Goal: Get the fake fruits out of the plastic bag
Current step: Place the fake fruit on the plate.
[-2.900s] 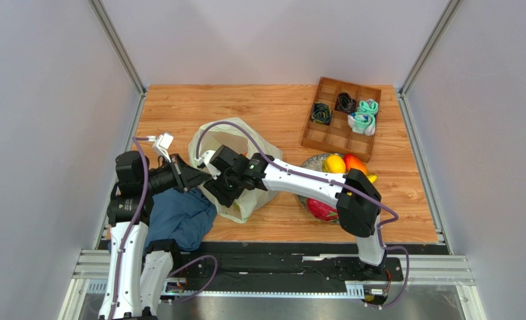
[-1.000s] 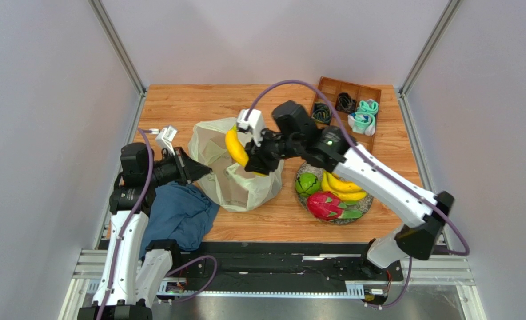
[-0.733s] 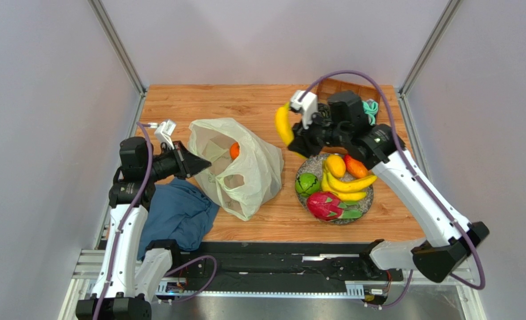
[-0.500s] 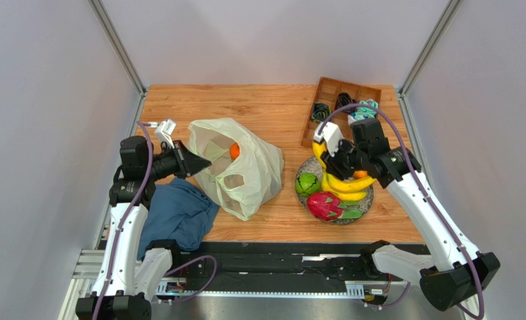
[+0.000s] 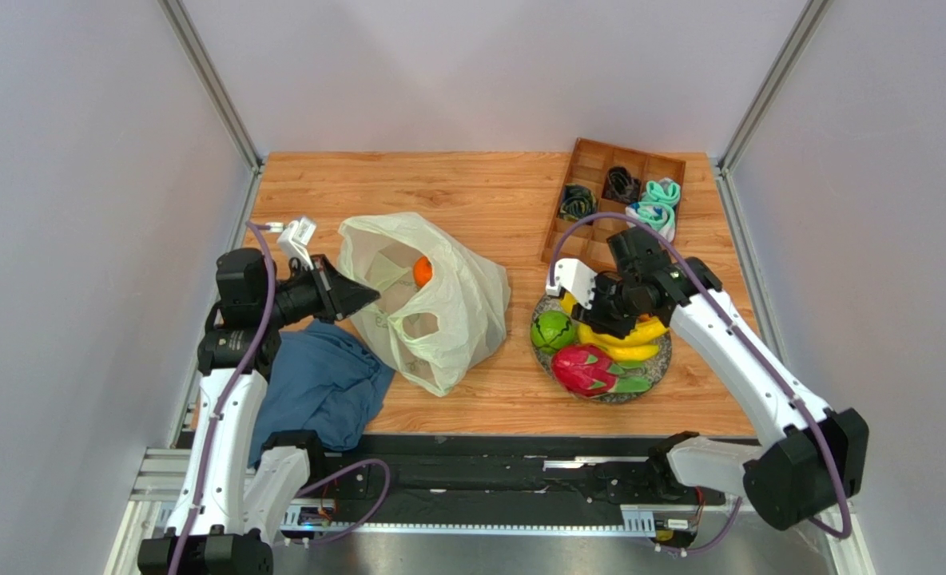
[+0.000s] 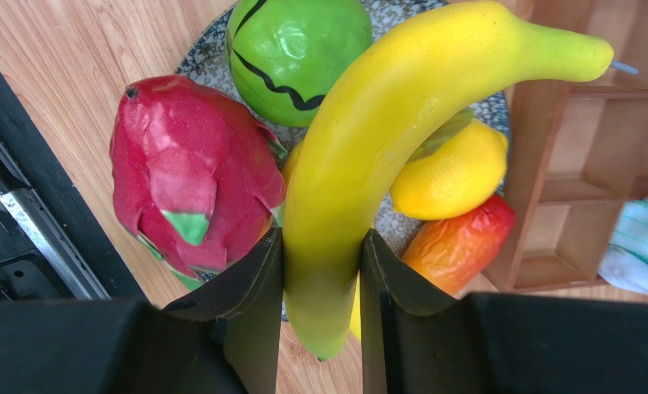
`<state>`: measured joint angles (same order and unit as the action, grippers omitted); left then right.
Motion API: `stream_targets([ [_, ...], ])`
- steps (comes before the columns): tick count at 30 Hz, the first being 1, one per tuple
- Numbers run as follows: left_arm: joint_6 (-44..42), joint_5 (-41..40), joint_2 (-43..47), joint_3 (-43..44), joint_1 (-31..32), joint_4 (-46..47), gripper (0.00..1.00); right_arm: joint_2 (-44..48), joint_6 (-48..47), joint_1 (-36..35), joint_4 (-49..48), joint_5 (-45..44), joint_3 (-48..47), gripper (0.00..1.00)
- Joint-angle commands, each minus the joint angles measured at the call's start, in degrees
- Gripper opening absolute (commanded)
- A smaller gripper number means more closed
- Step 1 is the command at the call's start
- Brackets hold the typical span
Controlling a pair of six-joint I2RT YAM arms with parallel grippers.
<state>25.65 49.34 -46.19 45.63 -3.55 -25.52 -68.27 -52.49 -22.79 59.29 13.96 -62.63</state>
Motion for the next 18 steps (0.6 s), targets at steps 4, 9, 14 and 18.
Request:
stream_targets([
  [4,-0.8,0.2,2.8,-0.5,-1.6,-0.2,0.0,-9.3,0.1,-0.3,-2.9,-1.0,-4.1,0.15],
  [9,-0.8,0.4,3.0,-0.6,-2.4,-0.6,0.0,-14.4,0.7,-0.4,-0.8,-3.0,-6.5,0.16],
  [14,0.0,0.4,2.5,-0.8,-2.5,0.6,0.0,-16.7,4.7,-0.5,0.5,-5.4,-7.8,0.19],
  [18,1.5,1.1,2.2,-0.2,-2.6,1.5,0.0,-17.2,6.6,-0.5,1.9,-5.4,-8.6,0.27],
])
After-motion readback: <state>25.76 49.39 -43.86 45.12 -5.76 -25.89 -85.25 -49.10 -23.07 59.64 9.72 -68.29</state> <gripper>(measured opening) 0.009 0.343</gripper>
